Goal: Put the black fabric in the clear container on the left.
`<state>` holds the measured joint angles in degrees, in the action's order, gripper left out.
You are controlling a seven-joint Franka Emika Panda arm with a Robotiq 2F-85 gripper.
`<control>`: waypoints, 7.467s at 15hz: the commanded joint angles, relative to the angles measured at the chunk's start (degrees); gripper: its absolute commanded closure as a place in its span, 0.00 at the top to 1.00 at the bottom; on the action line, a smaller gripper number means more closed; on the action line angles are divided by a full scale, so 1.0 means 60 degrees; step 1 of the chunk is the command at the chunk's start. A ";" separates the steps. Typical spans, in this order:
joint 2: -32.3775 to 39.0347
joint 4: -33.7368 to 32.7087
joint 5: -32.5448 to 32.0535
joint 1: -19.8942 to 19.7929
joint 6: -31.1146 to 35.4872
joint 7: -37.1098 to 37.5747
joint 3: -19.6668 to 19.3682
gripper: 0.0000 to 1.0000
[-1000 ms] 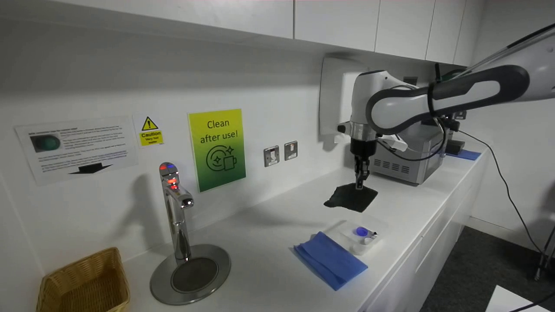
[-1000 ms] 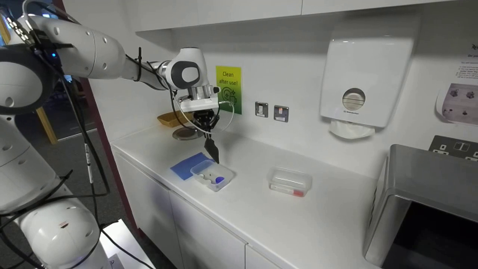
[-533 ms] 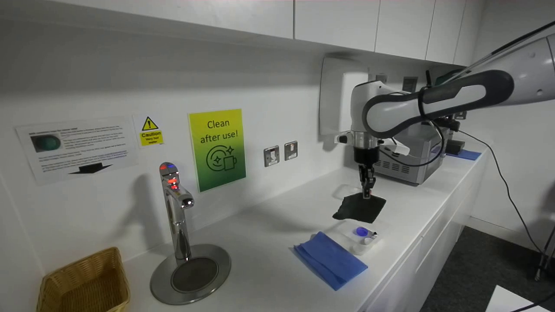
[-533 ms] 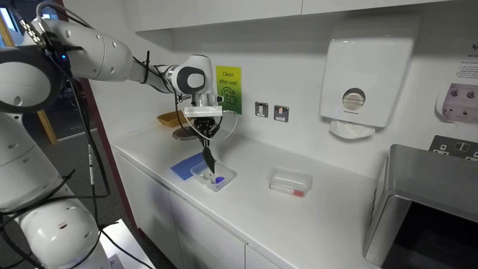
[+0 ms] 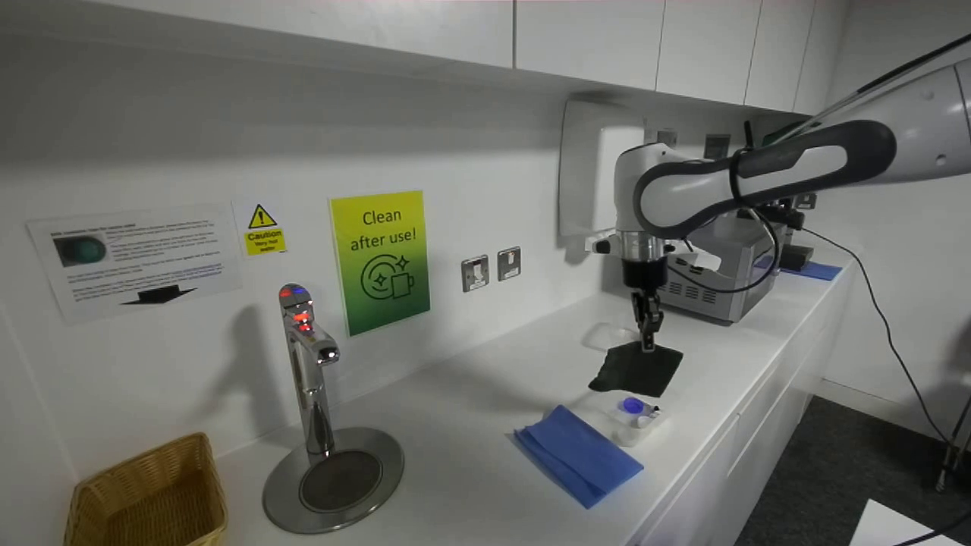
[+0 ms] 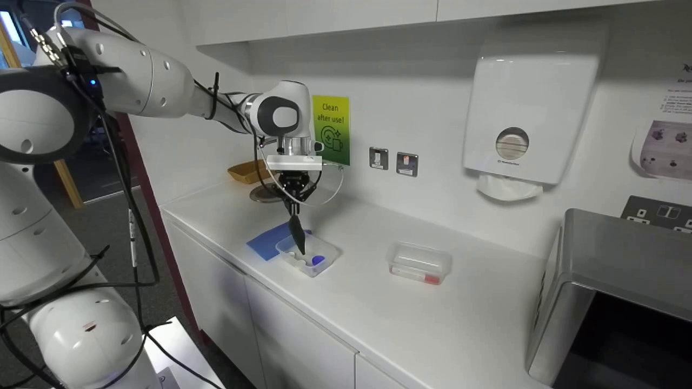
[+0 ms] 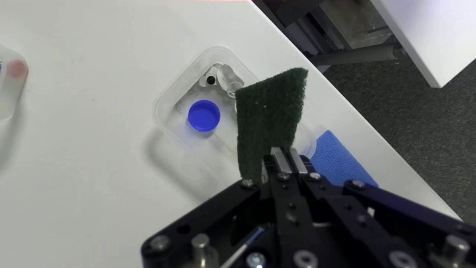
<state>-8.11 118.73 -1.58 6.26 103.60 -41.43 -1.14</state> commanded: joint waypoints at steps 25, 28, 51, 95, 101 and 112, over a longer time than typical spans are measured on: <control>0.1032 -0.1129 0.0089 -0.0677 -0.1579 -0.0827 -0.0130 0.01; 0.1115 -0.1552 0.0032 -0.0698 -0.1815 -0.0908 -0.0069 0.01; 0.1825 -0.2237 -0.1078 -0.0675 -0.1140 -0.4672 0.0233 0.01; 0.1835 -0.1572 -0.0931 -0.0658 -0.0878 -0.4703 0.0715 0.01; 0.2021 -0.1435 -0.0995 -0.0673 -0.0814 -0.4658 0.0661 0.01; 0.2187 -0.1218 -0.1055 -0.0719 -0.0543 -0.4579 0.0623 0.01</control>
<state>5.74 109.99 -7.09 2.63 98.33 -68.68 2.58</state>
